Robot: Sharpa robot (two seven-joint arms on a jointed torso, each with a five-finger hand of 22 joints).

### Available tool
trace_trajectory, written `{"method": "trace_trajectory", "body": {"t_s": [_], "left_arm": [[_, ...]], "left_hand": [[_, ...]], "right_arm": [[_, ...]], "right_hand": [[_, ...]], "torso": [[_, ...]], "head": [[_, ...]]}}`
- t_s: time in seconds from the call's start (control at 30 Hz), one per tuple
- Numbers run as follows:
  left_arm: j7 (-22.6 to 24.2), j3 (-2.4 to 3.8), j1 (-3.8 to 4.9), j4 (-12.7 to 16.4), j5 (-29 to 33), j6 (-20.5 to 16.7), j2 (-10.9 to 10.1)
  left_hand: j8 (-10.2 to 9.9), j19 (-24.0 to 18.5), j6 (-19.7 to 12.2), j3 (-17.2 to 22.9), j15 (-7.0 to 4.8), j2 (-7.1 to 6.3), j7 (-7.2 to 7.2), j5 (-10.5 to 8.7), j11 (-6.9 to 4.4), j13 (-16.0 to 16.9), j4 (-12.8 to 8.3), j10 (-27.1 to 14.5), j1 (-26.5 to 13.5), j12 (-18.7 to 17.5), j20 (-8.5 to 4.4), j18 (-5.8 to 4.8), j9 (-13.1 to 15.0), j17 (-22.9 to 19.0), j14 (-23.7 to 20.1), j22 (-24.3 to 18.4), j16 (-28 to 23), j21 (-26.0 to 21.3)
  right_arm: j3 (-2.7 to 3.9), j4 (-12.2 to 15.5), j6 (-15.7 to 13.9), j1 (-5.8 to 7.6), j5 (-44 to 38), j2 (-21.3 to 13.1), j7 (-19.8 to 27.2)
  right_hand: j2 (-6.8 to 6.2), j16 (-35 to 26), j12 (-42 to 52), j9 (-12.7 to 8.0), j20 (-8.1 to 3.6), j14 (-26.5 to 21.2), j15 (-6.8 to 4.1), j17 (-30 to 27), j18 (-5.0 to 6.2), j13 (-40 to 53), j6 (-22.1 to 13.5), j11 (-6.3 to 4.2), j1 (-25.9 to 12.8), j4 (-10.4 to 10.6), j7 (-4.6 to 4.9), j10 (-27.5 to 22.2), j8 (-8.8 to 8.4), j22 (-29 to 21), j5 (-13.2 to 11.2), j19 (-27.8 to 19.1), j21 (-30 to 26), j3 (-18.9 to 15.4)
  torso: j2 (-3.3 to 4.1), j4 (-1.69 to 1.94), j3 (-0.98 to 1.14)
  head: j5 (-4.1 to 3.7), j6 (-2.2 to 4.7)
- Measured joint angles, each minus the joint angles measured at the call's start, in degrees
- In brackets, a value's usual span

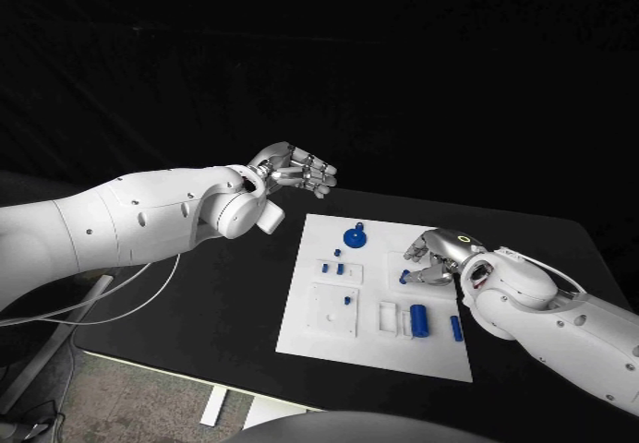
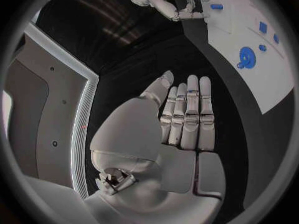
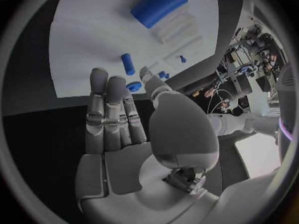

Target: Assemble the parts on the task board

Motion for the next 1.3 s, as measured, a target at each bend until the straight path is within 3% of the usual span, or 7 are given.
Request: {"method": "trace_trajectory", "body": {"t_s": [0.13,0.37,0.47,0.83,1.1,1.3], "left_arm": [[0.0,0.0,0.0,0.0,0.0,0.0,0.0],[0.0,0.0,0.0,-0.1,0.0,0.1,0.1],[0.0,0.0,0.0,-0.1,0.0,0.1,0.1],[-0.1,-0.01,0.0,-0.1,0.0,0.2,0.1],[-0.1,-0.01,0.0,-0.1,0.0,0.2,0.1],[-0.1,-0.01,0.0,-0.1,0.0,0.2,0.1]], "left_hand": [[0.0,0.0,0.0,0.0,0.0,0.0,0.0,0.0,0.0,0.0,0.0,0.0,0.0,0.0,0.0,0.0,0.0,0.0,0.0,0.0,0.0,0.0],[0.0,0.0,0.0,0.0,0.0,0.0,0.0,0.0,0.0,0.0,0.0,0.0,0.0,0.0,0.0,0.0,0.0,0.0,0.0,0.0,0.0,0.0],[0.0,0.0,0.0,0.0,0.0,0.0,0.0,0.0,0.0,0.0,0.0,0.0,0.0,0.0,0.0,0.0,0.0,0.0,0.0,0.0,0.0,0.0],[0.0,0.2,0.0,0.0,0.0,0.0,0.0,0.0,0.0,0.0,0.0,0.0,0.0,0.0,0.21,0.0,0.0,0.0,0.0,-0.2,0.0,0.0],[0.0,0.2,0.0,0.0,0.0,0.0,0.0,0.0,0.0,0.0,0.0,0.0,0.0,0.0,0.21,-0.01,0.0,0.0,0.0,-0.2,0.0,0.0],[0.0,0.2,0.0,0.0,0.0,0.0,0.0,0.0,0.0,0.0,0.0,0.0,0.0,0.0,0.21,0.0,0.0,0.0,0.0,-0.2,0.0,0.0]], "right_arm": [[-0.21,-0.6,0.6,0.0,-0.3,0.5,-0.1],[-1.29,-1.2,1.6,0.01,-0.7,1.2,0.0],[-1.68,-1.6,1.8,0.01,-0.8,1.5,0.0],[-2.56,-2.6,2.1,0.0,-0.9,2.4,0.2],[-2.79,-2.7,1.3,0.03,-1.1,2.5,0.3],[-2.8,-2.5,-0.9,0.01,-1.5,2.5,0.3]], "right_hand": [[0.12,0.0,0.0,0.0,0.0,0.0,0.0,0.0,-0.21,0.0,0.0,-0.24,0.1,-0.7,0.0,0.2,0.0,0.1,0.0,0.0,0.0,2.3],[0.95,0.3,0.0,0.0,-0.1,0.0,-0.44,0.2,-0.27,0.0,1.6,-1.16,-1.0,-2.3,0.61,3.2,0.0,0.6,-0.2,0.1,0.0,9.2],[0.39,0.3,0.0,0.0,-0.74,0.0,-0.82,0.3,-0.28,0.0,2.0,-1.34,-2.2,-2.9,0.53,3.4,0.0,0.9,-0.2,0.1,0.2,11.8],[1.03,0.3,0.0,0.0,-0.73,0.2,-0.98,0.5,-0.3,0.0,3.1,-1.54,-3.2,-3.2,0.64,4.6,0.02,1.1,-0.2,0.1,0.6,14.8],[2.72,0.4,0.0,0.0,-0.74,0.7,-1.45,0.7,-0.37,0.0,6.7,-2.38,-3.0,-3.7,0.56,8.7,0.33,1.5,-0.2,0.1,1.3,17.3],[3.07,0.5,-0.1,0.1,-1.98,1.4,-2.12,0.8,-1.7,0.0,10.3,-3.12,-2.7,-5.0,-0.2,12.4,0.47,2.2,-0.3,0.1,2.2,18.5]], "torso": [[0.0,-0.01,0.0],[-0.01,-0.03,0.0],[-0.01,-0.02,0.0],[-0.01,-0.04,0.0],[-0.04,-0.07,0.0],[-0.04,-0.07,0.0]], "head": [[0.01,-0.03],[0.07,-0.21],[0.07,-0.26],[0.12,-0.47],[0.16,-0.6],[0.16,-0.64]]}}
